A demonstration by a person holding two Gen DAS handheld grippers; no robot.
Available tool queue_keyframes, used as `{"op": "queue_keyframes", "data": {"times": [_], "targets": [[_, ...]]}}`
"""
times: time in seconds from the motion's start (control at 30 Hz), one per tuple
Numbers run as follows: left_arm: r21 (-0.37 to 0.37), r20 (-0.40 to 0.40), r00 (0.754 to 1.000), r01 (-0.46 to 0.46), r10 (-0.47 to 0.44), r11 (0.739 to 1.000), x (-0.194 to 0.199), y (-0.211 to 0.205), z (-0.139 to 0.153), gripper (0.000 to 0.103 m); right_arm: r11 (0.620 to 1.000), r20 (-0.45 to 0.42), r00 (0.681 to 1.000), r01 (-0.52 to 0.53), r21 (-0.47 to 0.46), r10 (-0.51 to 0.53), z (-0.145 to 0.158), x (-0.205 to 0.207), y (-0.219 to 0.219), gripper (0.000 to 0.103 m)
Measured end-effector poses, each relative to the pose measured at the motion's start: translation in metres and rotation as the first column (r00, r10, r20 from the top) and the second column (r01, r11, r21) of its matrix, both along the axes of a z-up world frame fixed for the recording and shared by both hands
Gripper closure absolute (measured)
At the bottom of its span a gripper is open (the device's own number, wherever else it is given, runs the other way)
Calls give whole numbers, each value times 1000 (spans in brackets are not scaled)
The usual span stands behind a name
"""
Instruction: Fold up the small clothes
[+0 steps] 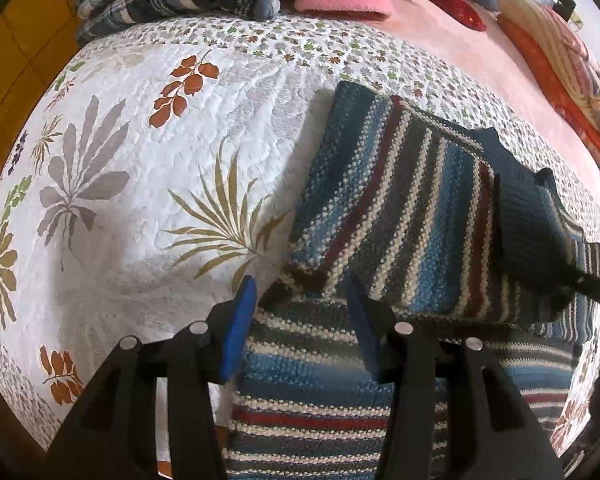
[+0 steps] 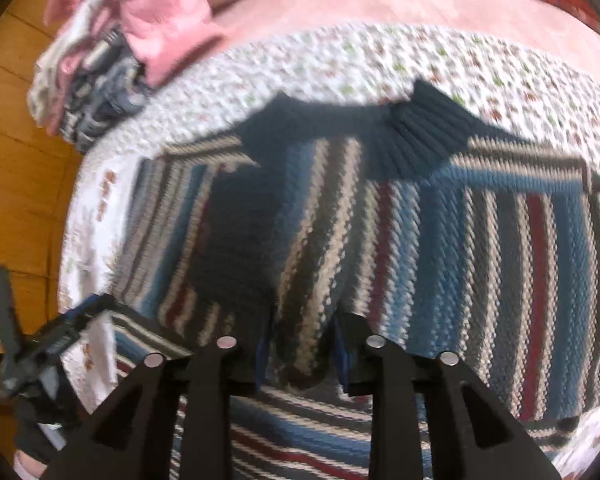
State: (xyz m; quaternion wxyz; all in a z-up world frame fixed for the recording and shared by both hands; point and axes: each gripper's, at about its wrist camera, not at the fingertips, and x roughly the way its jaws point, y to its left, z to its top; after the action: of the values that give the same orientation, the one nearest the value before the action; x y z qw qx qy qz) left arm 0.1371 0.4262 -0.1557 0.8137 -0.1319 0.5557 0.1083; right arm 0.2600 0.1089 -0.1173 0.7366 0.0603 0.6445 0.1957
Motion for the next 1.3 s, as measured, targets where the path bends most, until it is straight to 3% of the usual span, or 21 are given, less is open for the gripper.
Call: {"op": "queue_keyframes", "data": {"times": [0.03,0.17,0.3,0.47,0.57,0.67,0.7,0.77,0.83,0.93,1.1,1.3], "targets": [[-6,3,1000,-6,6,1000,-1,1,2,56,999,13,1000,2,-35,-1,1,-2,1,64],[-28,26,998,-48,49,998,-2,10,11,53,990,178,984,5,-140,20,41,-11,11,55],[-51,26,997,-76,78,996,-3,15,14,53,984,172,976,-111,-137,134,56,-23,48,38],[-37,27,998,-59,60,998,-3,13,15,51,959,111,973,-177,-222,205,25,-34,94,35],[-21,18,999,-41,41,999,-2,10,13,50,943,95,974,-173,-285,207,8,-36,104,28],[-16,3,1000,-30,30,999,-1,8,10,50,916,74,972,-182,-358,222,-10,-34,112,28],[-17,2,1000,-28,28,999,-1,7,10,50,907,76,971,-184,-378,229,-14,-34,114,29],[-16,2,1000,-23,23,1000,0,6,10,49,902,87,969,-179,-394,231,-15,-34,114,42],[-7,3,1000,-16,16,1000,0,4,10,48,903,98,971,-162,-399,217,-10,-31,108,78],[0,2,1000,-8,8,1000,0,2,9,48,950,89,981,-139,-280,170,4,-26,87,94],[14,0,1000,9,-9,1000,1,-3,7,48,995,117,992,-27,-95,38,40,-21,30,94],[29,-6,999,35,-35,999,3,-10,1,47,992,96,988,120,27,-122,60,-11,-54,94]]}}
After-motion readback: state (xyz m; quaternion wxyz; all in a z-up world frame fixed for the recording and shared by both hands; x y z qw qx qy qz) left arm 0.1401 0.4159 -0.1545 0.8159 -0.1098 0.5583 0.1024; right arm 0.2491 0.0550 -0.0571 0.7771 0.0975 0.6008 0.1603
